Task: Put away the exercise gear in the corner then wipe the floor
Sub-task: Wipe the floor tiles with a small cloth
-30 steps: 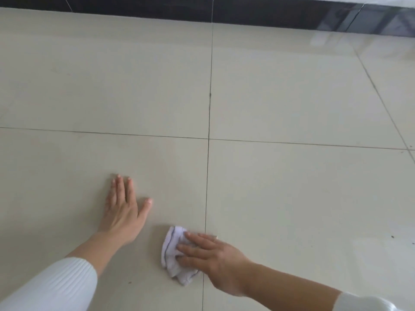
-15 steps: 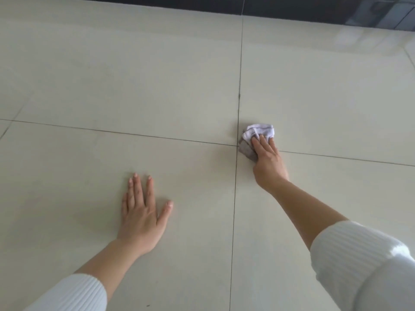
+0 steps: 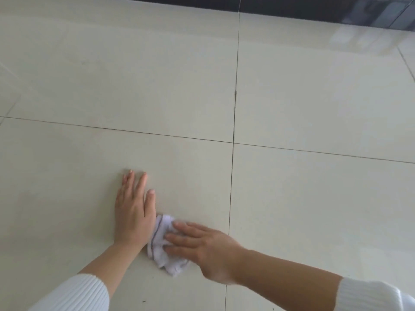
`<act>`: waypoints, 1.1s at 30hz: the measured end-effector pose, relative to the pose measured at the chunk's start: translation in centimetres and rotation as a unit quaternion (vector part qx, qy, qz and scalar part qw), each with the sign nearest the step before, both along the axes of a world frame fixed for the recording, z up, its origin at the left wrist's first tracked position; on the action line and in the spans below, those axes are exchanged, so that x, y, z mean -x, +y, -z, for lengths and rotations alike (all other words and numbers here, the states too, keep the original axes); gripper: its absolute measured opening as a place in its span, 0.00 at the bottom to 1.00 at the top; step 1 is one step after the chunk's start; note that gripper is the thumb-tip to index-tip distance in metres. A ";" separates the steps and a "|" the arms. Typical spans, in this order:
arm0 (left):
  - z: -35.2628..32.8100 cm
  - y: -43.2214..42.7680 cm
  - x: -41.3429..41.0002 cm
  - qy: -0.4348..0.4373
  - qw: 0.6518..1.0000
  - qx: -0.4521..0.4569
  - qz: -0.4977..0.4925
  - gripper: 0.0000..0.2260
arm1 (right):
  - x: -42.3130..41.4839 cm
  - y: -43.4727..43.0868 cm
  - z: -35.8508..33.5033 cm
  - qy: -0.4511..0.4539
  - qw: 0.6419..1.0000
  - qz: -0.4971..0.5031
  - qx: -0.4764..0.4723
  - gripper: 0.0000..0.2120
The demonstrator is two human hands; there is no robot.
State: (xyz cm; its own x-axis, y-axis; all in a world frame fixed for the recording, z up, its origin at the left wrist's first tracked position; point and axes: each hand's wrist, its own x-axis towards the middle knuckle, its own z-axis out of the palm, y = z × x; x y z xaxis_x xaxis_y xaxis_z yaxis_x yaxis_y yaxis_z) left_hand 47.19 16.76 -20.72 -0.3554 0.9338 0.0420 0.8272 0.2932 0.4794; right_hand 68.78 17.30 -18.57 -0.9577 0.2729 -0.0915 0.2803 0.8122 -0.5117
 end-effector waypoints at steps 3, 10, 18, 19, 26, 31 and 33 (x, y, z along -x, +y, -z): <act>0.2 0.2 -0.1 0.007 1.000 0.004 -0.008 0.28 | -1.4 2.2 0.7 0.002 0.999 -0.048 -0.002 0.31; 0.1 1.9 1.9 0.069 0.995 0.015 0.075 0.22 | -6.8 14.5 0.2 0.012 0.897 0.442 -0.034 0.37; 0.8 9.4 1.2 0.122 0.989 0.072 0.048 0.31 | -5.9 22.6 -0.6 -0.084 0.791 0.606 0.003 0.35; 0.9 9.5 1.1 0.128 0.988 0.073 0.045 0.31 | -5.3 23.7 -0.6 -0.088 0.786 0.612 0.003 0.35; 0.4 9.3 1.0 0.124 0.989 0.071 0.033 0.28 | 3.6 21.4 -0.2 -0.005 0.910 0.412 -0.033 0.34; 0.3 11.4 0.7 0.102 0.994 0.025 -0.040 0.25 | 4.3 19.7 0.9 0.044 0.970 0.233 -0.054 0.32; 0.5 14.1 0.8 0.111 0.992 0.017 -0.059 0.26 | 2.6 21.4 0.7 0.026 0.977 0.201 -0.069 0.33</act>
State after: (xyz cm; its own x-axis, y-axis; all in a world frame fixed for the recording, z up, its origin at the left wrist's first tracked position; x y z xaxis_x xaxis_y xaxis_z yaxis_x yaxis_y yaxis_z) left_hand 46.41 30.86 -21.20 -0.4477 0.8884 0.1011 0.8703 0.4070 0.2774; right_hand 66.16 38.66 -19.32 -0.7732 0.6339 0.0182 0.5670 0.7039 -0.4278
